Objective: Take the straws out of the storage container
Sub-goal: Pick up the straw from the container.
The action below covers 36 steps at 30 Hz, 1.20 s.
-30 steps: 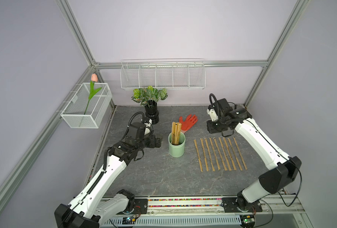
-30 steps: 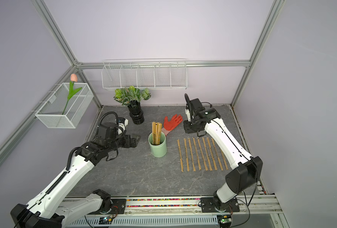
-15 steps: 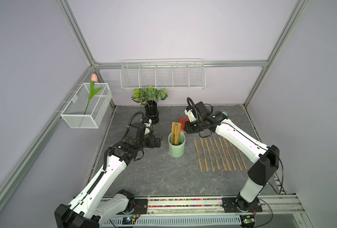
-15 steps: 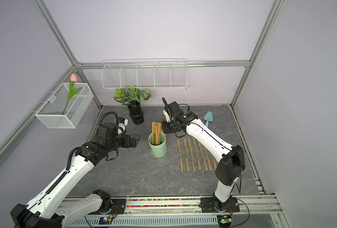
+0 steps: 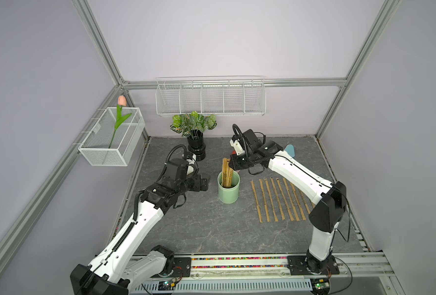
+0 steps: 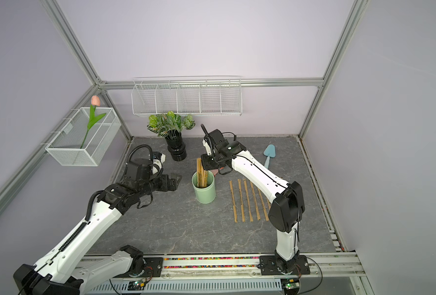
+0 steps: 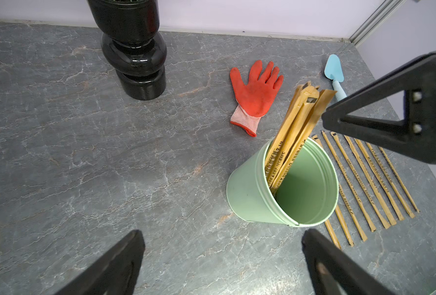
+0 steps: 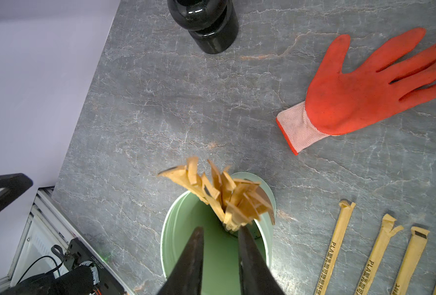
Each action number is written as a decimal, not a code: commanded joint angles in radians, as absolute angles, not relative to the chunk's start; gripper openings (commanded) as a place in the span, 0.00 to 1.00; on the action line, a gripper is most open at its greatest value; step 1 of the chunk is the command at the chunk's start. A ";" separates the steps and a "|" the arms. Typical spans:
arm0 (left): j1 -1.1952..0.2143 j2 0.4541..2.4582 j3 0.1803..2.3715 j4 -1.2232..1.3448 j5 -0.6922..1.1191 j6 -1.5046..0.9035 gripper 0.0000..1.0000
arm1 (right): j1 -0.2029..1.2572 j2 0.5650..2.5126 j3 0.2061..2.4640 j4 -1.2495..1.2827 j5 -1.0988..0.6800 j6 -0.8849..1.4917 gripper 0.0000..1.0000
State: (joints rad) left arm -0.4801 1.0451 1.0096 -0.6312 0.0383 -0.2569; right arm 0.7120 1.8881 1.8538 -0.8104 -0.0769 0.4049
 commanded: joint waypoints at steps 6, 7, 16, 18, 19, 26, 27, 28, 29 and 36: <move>-0.485 1.034 1.019 -0.635 0.051 -0.247 1.00 | 0.719 1.930 1.874 -0.824 -0.101 0.424 0.27; -0.485 1.033 1.019 -0.634 0.052 -0.248 1.00 | 0.719 1.934 1.877 -0.825 -0.103 0.423 0.27; -0.485 1.033 1.019 -0.635 0.053 -0.246 1.00 | 0.723 1.960 1.894 -0.847 -0.099 0.426 0.28; -0.485 1.032 1.019 -0.635 0.054 -0.246 1.00 | 0.726 1.965 1.894 -0.850 -0.097 0.426 0.28; -0.485 1.031 1.020 -0.635 0.054 -0.247 1.00 | 0.726 1.967 1.892 -0.850 -0.096 0.427 0.29; -0.485 1.031 1.020 -0.635 0.055 -0.247 1.00 | 0.731 1.987 1.902 -0.853 -0.091 0.420 0.30; -0.485 1.030 1.020 -0.635 0.056 -0.248 1.00 | 0.730 1.989 1.904 -0.853 -0.092 0.420 0.30; -0.485 1.030 1.020 -0.636 0.055 -0.247 1.00 | 0.730 1.991 1.906 -0.853 -0.094 0.420 0.30; -0.485 1.031 1.021 -0.635 0.055 -0.246 1.00 | 0.732 1.994 1.908 -0.855 -0.095 0.419 0.30; -0.486 1.033 1.020 -0.635 0.055 -0.247 1.00 | 0.741 1.990 1.917 -0.861 -0.091 0.418 0.22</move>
